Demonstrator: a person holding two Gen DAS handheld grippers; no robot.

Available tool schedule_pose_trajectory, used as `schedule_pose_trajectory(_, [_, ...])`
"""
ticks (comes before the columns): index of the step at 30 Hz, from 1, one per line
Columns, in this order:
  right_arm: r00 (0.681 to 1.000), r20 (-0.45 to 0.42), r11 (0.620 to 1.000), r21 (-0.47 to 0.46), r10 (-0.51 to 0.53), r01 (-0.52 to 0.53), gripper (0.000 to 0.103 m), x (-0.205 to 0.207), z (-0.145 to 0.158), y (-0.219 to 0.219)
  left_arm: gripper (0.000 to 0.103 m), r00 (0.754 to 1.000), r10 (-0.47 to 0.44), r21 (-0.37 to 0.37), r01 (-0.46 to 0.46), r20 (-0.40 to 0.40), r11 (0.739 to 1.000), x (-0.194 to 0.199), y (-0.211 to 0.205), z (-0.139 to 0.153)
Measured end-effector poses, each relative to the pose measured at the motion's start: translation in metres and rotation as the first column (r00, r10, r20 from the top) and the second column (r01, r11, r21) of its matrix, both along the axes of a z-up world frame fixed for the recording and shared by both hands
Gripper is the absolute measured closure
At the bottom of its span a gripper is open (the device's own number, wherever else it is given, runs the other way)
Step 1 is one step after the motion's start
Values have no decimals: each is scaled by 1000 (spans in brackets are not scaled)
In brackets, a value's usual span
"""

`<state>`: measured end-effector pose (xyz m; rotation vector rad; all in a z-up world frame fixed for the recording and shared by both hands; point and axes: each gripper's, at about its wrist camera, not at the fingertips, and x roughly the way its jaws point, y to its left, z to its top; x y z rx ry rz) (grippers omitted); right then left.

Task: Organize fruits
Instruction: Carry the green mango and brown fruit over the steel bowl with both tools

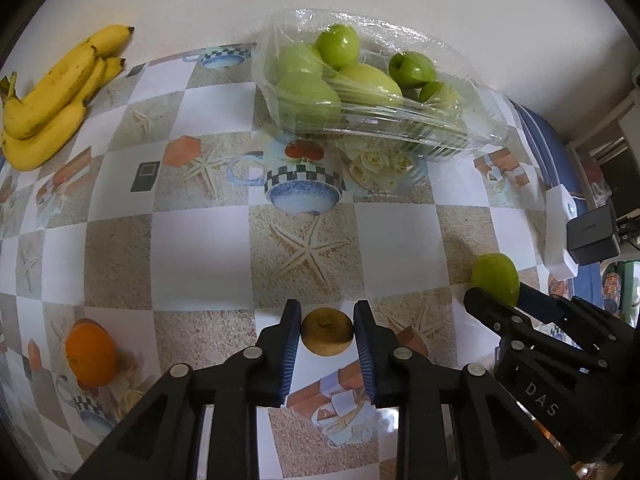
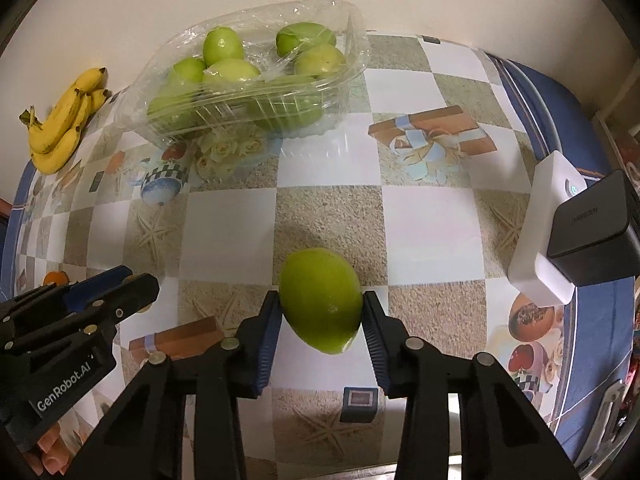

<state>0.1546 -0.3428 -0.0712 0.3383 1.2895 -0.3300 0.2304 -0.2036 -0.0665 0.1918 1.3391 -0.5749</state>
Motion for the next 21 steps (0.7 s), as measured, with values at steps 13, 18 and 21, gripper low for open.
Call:
schedule_pose_trajectory(13, [999,52,1000,24,-10,9,61,-34,52,25,74,998,61,-21,-61,-20,998,-24,30,42])
schedule_pose_trajectory(18, [997,78,999,35,-13,11,61,-54,75,43,74,996,89,-5,-89,-2,996,-45,49,63])
schedule_pose_trajectory(21, [994,103,998,65,-21,15,61,-69,82,55,74,994,112,19,-112,0,994,-59,61,66])
